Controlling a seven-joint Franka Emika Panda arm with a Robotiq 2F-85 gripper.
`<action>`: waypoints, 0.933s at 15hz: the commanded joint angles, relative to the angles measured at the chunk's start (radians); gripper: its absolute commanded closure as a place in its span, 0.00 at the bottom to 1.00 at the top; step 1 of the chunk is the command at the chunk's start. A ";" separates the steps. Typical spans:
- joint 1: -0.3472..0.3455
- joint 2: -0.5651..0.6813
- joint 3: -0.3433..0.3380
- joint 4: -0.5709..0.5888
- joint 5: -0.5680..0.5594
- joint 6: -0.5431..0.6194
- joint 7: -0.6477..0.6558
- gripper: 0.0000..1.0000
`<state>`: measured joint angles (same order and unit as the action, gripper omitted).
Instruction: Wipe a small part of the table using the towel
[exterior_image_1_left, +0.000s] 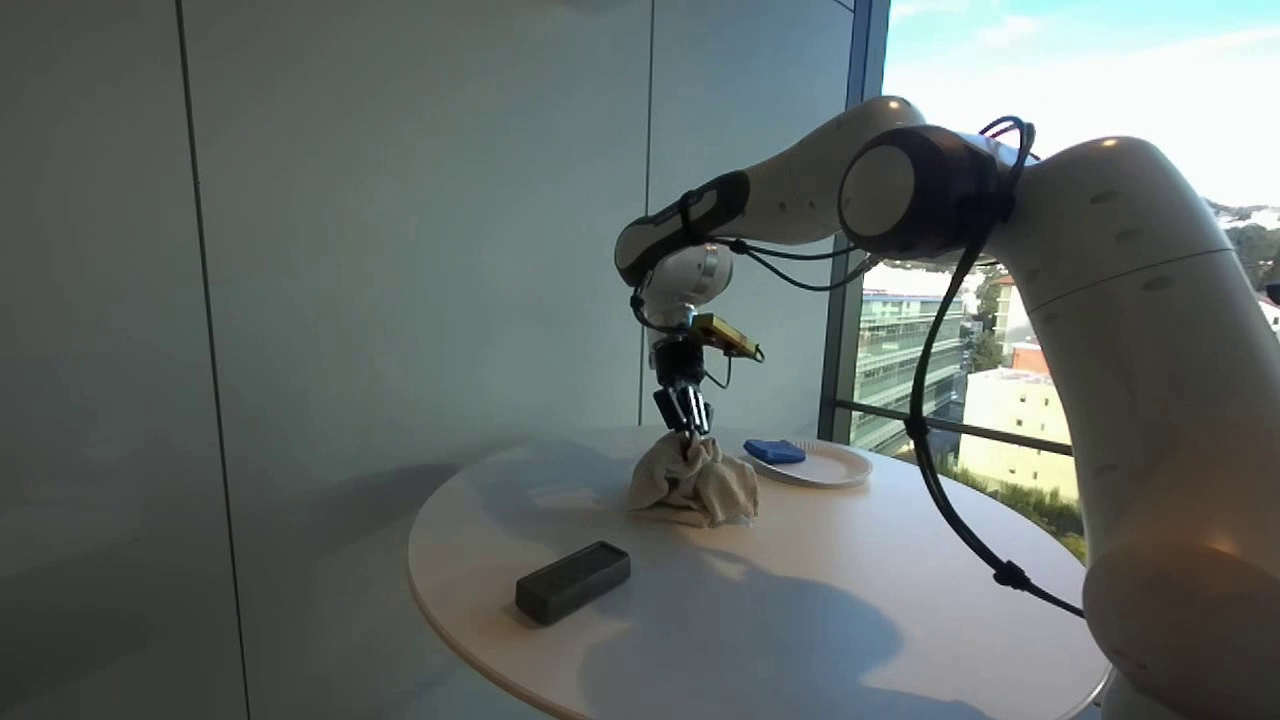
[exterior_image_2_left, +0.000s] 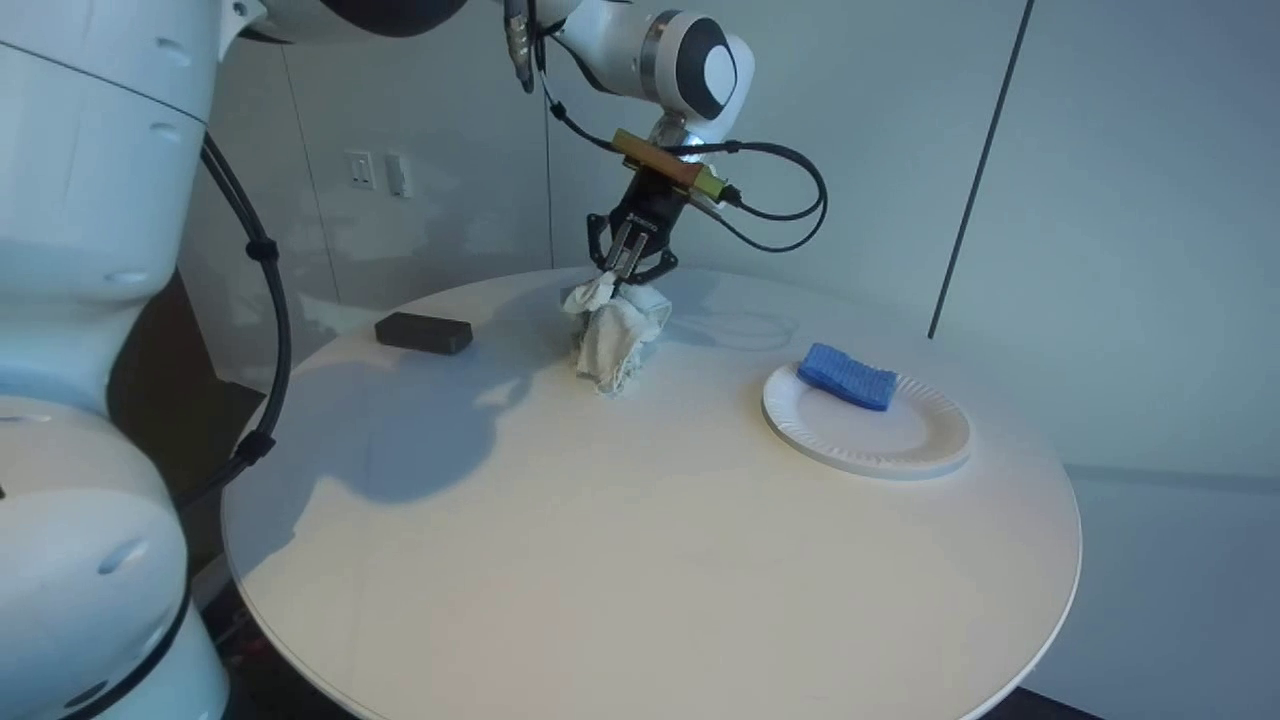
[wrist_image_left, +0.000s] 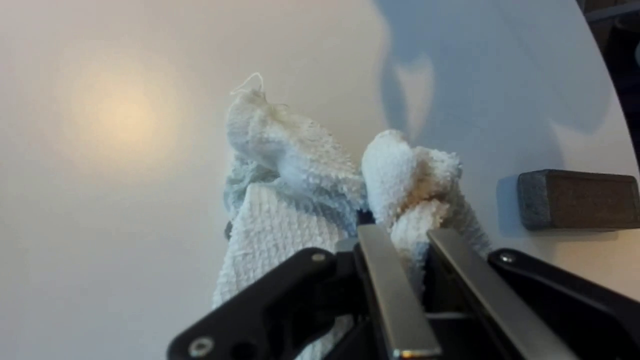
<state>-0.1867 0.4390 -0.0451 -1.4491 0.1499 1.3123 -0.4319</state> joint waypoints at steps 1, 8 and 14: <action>0.019 0.019 -0.007 -0.072 0.019 0.152 0.140 0.93; 0.019 0.117 -0.041 0.026 -0.051 0.434 0.292 0.93; 0.040 0.119 -0.064 -0.008 -0.112 0.614 0.443 0.93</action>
<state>-0.1737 0.5447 -0.1034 -1.4174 0.0637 1.8487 -0.0663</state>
